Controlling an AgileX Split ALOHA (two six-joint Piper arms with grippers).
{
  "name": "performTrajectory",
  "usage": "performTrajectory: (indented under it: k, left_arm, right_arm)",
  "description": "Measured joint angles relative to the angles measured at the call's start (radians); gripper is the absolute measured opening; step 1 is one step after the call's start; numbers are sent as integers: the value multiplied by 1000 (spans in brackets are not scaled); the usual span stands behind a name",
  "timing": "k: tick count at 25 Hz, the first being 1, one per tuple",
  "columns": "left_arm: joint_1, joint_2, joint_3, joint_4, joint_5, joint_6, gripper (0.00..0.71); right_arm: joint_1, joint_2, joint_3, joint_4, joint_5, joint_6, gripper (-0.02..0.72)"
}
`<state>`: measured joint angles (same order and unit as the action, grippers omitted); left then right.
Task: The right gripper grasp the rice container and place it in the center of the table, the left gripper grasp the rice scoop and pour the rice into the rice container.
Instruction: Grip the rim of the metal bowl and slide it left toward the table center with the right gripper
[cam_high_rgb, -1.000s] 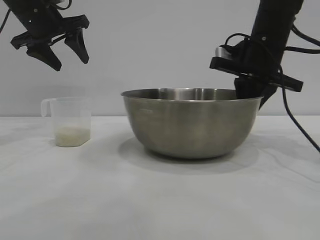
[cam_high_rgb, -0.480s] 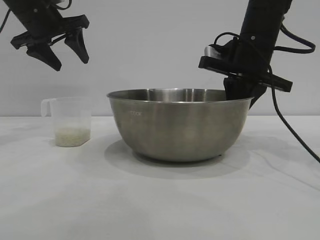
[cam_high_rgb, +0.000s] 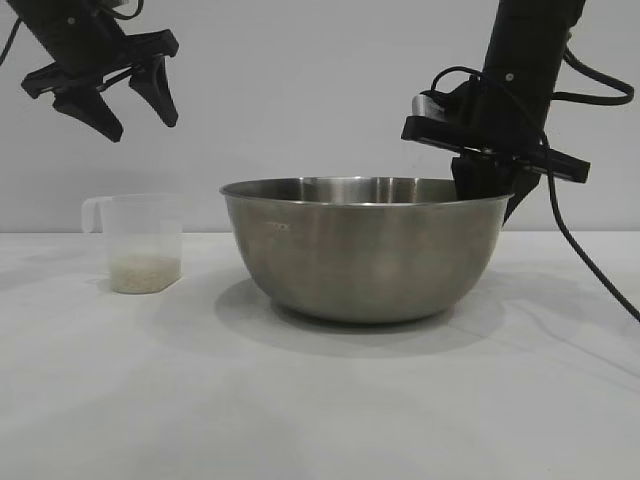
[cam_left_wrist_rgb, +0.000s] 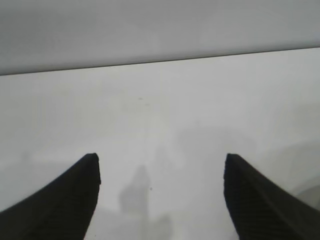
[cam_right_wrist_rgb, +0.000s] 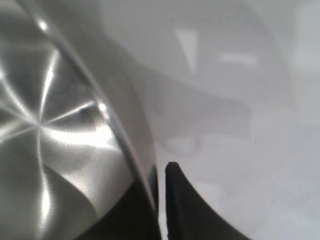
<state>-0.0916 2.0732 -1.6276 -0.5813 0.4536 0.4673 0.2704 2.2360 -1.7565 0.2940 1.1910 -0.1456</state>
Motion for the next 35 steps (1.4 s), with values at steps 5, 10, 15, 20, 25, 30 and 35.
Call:
performTrajectory:
  k: [5,10,15,20,25,30,35]
  left_arm:
    - [0,0,0,0,0,0,545]
    - [0,0,0,0,0,0,545]
    - [0,0,0,0,0,0,545]
    - [0,0,0,0,0,0,545]
    - [0,0,0,0,0,0,545]
    - [0,0,0,0,0,0,545]
    - [0,0,0,0,0,0,545]
  right_arm:
    - [0,0,0,-1,3,0,516]
    - [0,0,0,-1,14,0,503]
    - [0,0,0,-1,19,0,503]
    - [0,0,0,1,22,0,524]
    - [0,0,0,1,22,0,524]
    - [0,0,0,2,22,0,524]
    - [0,0,-17,0,25,-6,524]
